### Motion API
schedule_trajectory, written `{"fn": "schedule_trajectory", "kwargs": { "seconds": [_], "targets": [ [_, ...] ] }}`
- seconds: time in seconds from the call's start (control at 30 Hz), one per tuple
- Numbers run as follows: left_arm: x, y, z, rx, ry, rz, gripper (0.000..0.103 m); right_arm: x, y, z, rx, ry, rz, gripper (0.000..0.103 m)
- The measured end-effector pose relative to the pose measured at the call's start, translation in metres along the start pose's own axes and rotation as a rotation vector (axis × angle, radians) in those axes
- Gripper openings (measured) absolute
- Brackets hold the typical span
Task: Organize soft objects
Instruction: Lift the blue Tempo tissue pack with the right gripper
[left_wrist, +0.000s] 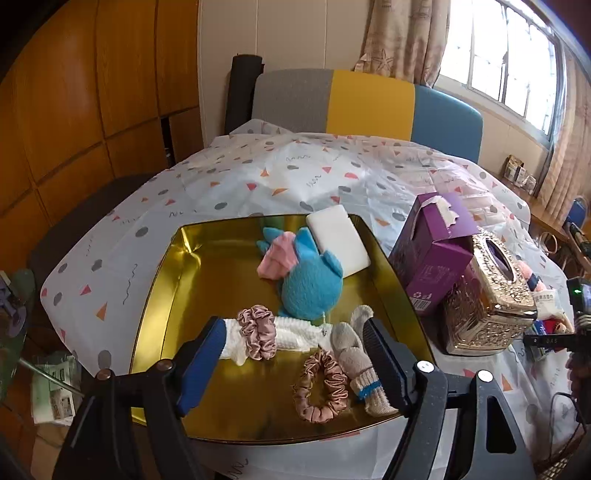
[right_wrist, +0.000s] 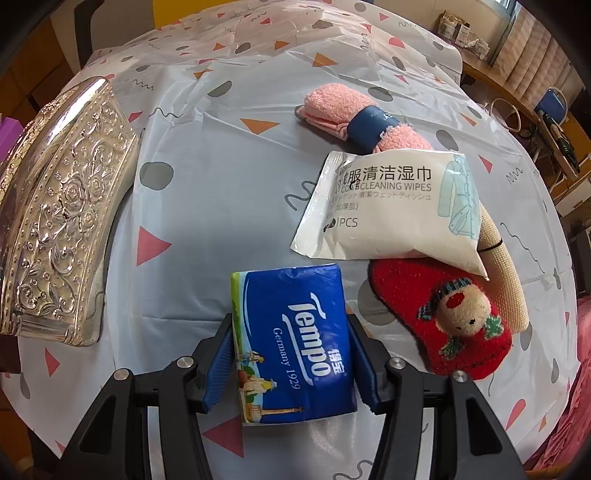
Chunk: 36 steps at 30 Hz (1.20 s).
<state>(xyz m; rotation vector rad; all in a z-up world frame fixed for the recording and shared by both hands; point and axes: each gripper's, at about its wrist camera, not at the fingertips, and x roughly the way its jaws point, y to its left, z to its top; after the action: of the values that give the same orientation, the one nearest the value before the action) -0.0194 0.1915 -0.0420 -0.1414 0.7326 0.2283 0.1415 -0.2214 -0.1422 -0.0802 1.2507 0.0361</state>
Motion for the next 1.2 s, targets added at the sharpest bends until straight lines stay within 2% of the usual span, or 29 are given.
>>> {"fn": "schedule_trajectory", "kwargs": {
  "seconds": [0.77,0.97,1.07,1.2],
  "targets": [
    [-0.008,-0.002,-0.011,0.009,0.013,0.001,0.082,-0.013,-0.009,0.001,0.029,-0.016,0.002,0.054],
    [-0.007,0.001,-0.012,0.004,0.014,0.015,0.082,-0.018,-0.016,0.004,0.093,-0.043,-0.005,0.053],
    [-0.008,0.003,-0.012,0.004,0.014,0.02,0.082,-0.012,-0.018,0.003,0.105,-0.013,-0.013,0.053],
    [-0.01,0.008,-0.012,0.003,0.004,0.03,0.082,-0.016,-0.019,0.005,0.114,-0.021,-0.003,0.053]
  ]
}}
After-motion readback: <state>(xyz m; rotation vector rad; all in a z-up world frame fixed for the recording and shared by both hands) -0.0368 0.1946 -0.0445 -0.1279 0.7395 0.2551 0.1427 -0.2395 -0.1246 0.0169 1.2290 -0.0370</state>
